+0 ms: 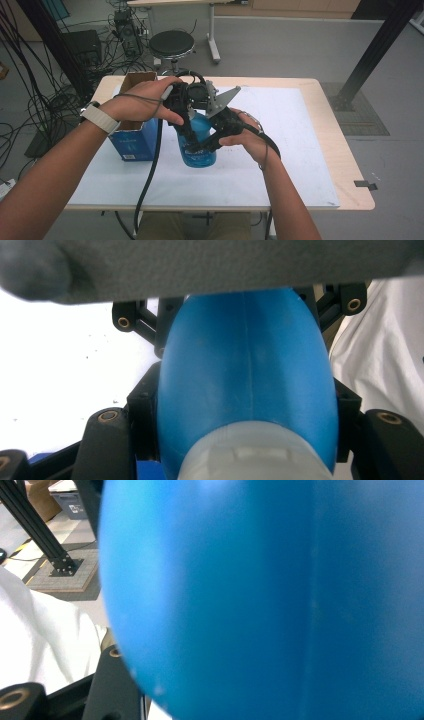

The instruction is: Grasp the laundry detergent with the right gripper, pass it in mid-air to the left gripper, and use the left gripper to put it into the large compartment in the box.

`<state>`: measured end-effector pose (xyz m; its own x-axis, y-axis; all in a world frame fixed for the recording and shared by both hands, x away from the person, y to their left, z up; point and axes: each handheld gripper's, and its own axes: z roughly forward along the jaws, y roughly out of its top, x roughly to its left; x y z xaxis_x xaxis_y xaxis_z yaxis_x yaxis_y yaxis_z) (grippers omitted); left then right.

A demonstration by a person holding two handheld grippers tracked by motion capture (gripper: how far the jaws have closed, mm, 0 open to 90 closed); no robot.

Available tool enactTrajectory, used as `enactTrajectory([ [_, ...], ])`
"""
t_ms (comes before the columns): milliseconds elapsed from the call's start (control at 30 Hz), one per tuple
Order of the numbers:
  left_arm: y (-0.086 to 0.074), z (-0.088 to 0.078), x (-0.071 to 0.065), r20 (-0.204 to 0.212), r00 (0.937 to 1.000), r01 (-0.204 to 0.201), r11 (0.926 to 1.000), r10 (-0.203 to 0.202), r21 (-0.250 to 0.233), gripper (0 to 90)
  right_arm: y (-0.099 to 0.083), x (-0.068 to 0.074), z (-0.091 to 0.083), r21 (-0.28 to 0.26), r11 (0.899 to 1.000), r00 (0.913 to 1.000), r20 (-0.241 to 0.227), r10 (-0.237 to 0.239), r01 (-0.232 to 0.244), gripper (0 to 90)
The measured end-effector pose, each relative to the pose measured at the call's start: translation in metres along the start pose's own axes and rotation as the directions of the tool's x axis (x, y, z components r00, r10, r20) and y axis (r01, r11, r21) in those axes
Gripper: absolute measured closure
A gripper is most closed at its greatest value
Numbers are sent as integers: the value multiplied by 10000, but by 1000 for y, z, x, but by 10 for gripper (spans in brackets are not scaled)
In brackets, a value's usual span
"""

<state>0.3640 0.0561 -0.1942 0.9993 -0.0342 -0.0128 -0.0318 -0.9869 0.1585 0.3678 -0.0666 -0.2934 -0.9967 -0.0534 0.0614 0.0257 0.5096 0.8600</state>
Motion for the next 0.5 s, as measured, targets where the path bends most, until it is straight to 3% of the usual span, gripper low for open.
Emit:
enactTrajectory([
  [500,-1,1,0,-11,10000,-22,10000,22,-39,377,0,1,1,0,9999,9999,-41,129,-129,428],
])
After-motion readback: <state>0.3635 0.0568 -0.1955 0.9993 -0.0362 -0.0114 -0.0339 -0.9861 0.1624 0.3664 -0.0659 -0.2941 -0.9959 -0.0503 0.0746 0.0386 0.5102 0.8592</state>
